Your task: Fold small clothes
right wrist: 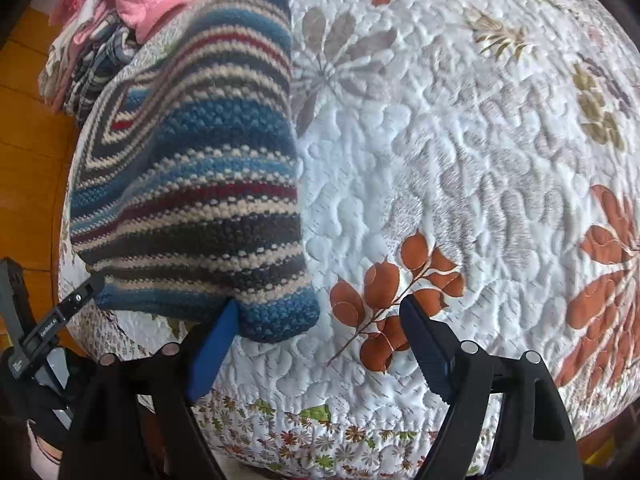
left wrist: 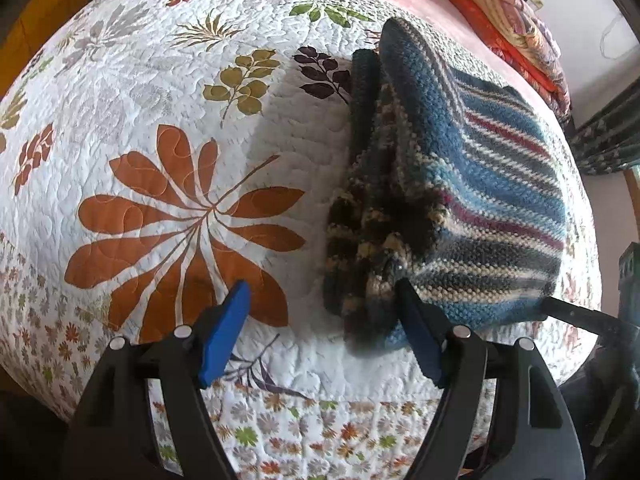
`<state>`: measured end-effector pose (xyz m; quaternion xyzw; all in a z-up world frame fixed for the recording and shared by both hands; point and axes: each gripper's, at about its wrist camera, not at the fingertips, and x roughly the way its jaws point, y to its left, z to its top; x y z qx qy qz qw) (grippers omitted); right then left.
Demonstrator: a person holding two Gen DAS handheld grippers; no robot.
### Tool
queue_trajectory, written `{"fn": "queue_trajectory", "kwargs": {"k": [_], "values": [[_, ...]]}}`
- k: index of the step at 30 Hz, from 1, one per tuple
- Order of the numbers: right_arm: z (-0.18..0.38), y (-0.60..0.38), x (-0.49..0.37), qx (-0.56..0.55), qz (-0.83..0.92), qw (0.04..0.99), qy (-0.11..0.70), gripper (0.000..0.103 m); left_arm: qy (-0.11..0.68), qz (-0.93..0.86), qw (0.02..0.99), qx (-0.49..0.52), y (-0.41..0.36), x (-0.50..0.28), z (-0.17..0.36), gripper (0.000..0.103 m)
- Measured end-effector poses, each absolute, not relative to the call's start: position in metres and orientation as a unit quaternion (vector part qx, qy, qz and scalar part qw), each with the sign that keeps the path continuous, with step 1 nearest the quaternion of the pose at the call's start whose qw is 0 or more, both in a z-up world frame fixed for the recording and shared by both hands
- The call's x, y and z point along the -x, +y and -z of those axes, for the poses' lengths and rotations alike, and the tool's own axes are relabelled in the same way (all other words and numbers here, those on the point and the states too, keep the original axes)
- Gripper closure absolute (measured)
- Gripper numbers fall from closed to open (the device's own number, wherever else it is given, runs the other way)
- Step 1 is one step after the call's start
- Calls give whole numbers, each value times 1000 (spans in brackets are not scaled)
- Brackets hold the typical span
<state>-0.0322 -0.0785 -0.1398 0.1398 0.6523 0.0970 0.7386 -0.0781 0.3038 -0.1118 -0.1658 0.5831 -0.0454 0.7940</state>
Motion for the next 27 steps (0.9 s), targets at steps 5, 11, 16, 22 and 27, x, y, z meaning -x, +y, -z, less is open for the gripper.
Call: {"fn": "queue_trajectory", "kwargs": {"k": [5, 11, 16, 22, 27], "values": [[114, -89, 44, -166, -94, 755, 627, 14, 575, 41, 799, 171, 303, 89, 89, 27], [93, -83, 67, -140, -90, 774, 611, 10, 571, 23, 806, 154, 297, 108, 67, 17], [80, -76, 80, -92, -65, 789, 604, 5, 566, 5, 815, 127, 292, 123, 58, 14], [69, -69, 95, -76, -56, 804, 588, 4, 558, 1, 824, 97, 280, 139, 49, 12], [61, -67, 104, -67, -50, 812, 577, 4, 550, -6, 831, 85, 277, 147, 41, 12]]}}
